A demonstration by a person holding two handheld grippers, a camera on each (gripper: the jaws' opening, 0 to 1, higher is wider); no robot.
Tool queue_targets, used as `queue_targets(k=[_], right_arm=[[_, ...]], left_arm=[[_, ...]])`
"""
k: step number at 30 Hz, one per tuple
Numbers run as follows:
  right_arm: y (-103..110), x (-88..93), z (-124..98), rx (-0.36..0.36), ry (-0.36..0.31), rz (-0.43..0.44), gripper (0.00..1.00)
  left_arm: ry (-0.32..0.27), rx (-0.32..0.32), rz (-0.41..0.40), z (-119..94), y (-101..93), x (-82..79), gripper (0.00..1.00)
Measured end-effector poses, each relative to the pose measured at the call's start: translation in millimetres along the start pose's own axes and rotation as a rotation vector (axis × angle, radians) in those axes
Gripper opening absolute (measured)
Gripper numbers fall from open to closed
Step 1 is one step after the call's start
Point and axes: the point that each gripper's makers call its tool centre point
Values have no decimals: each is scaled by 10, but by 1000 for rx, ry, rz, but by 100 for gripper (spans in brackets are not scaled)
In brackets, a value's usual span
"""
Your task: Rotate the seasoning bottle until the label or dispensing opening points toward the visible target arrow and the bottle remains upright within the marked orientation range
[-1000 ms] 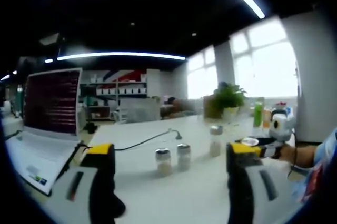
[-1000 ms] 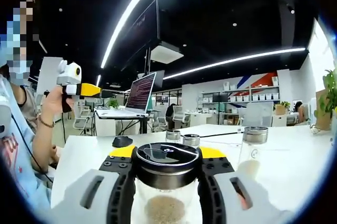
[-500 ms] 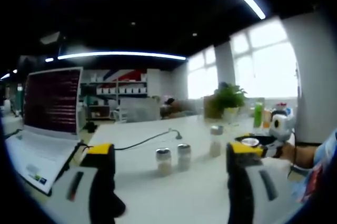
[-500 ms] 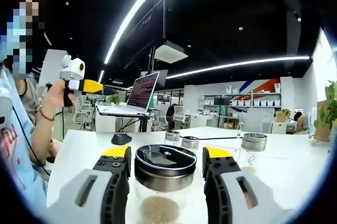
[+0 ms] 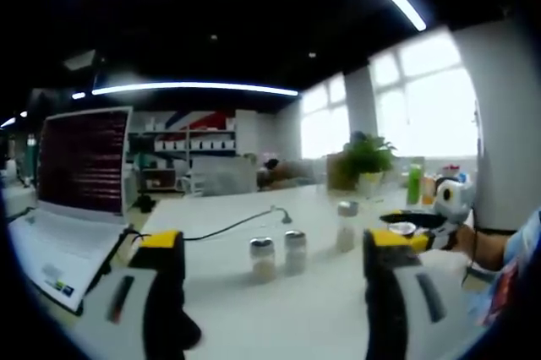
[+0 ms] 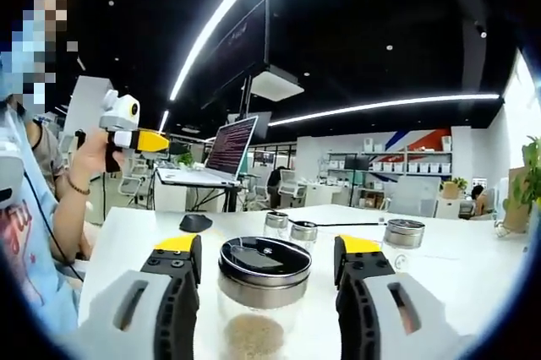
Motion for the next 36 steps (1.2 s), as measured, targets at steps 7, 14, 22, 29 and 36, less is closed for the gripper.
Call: queue_targets(k=[7, 14, 22, 29, 36], right_arm=[[-60, -16, -38, -3, 1, 13, 66], [30, -39, -46, -110, 1, 80, 68], [91, 67, -78, -191, 53, 127, 67], [-2, 89, -84, -179, 41, 171, 61], [54, 6, -90, -214, 17, 124, 54]], left_arm=[[2, 4, 2, 9, -21, 9, 92], [4, 4, 1, 13, -20, 16, 92], [5, 1, 4, 11, -21, 16, 92], [11, 7, 6, 32, -40, 35, 92], [15, 7, 4, 36, -36, 44, 92]])
Point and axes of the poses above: the point that each gripper's makers call its tool centre point, and the gripper's own axes: z roughly forward along the fingers, y roughly to its left, x roughly out of its underside, and after that the axes turned 7 degrees about -y, right-handed
